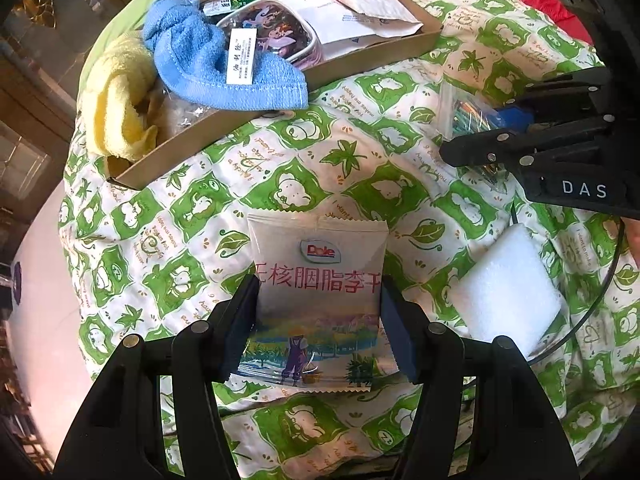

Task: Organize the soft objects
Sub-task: 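Lift and carry the Dole sachet toward the tray with left tool while right tool carries the stick bag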

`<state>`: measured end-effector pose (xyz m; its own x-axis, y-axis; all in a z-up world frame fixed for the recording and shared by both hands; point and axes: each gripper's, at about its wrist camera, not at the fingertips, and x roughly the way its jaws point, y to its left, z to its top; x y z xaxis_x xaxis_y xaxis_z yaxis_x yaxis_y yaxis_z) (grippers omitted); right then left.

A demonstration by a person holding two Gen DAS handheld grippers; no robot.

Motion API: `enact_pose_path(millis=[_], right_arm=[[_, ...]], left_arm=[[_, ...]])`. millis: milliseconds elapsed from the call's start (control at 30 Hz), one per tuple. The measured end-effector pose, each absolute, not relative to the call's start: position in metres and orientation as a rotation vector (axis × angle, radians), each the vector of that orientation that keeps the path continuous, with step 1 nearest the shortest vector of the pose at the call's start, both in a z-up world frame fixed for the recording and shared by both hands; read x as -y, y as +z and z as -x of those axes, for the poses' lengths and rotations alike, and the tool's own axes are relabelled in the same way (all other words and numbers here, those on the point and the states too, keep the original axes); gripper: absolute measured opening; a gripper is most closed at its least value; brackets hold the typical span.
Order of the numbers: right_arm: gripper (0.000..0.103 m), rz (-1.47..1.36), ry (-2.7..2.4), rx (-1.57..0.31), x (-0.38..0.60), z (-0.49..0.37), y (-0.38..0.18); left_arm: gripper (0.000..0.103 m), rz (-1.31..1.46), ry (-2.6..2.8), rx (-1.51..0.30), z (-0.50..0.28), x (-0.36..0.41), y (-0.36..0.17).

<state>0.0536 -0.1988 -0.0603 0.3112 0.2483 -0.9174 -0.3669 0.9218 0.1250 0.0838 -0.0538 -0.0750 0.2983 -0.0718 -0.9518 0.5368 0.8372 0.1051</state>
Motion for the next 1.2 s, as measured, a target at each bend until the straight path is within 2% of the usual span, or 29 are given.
enact_pose_path(millis=[267,700,1200], right_arm=[[0.022,0.064,0.405,-1.156,0.218,-0.049,-0.039],[0.022,0.036,0.407,-1.163,0.222,-0.051,-0.041],[0.022,0.011,0.405,-1.166,0.223,-0.057,-0.039]], left_arm=[[0.060,-0.365,-0.405,-1.174,-0.086,0.041,-0.056],[0.060,-0.238,-0.354,-1.149,-0.107,0.019,-0.034],[0.060,-0.225,-0.307,-1.101,-0.125,0.036,-0.020]])
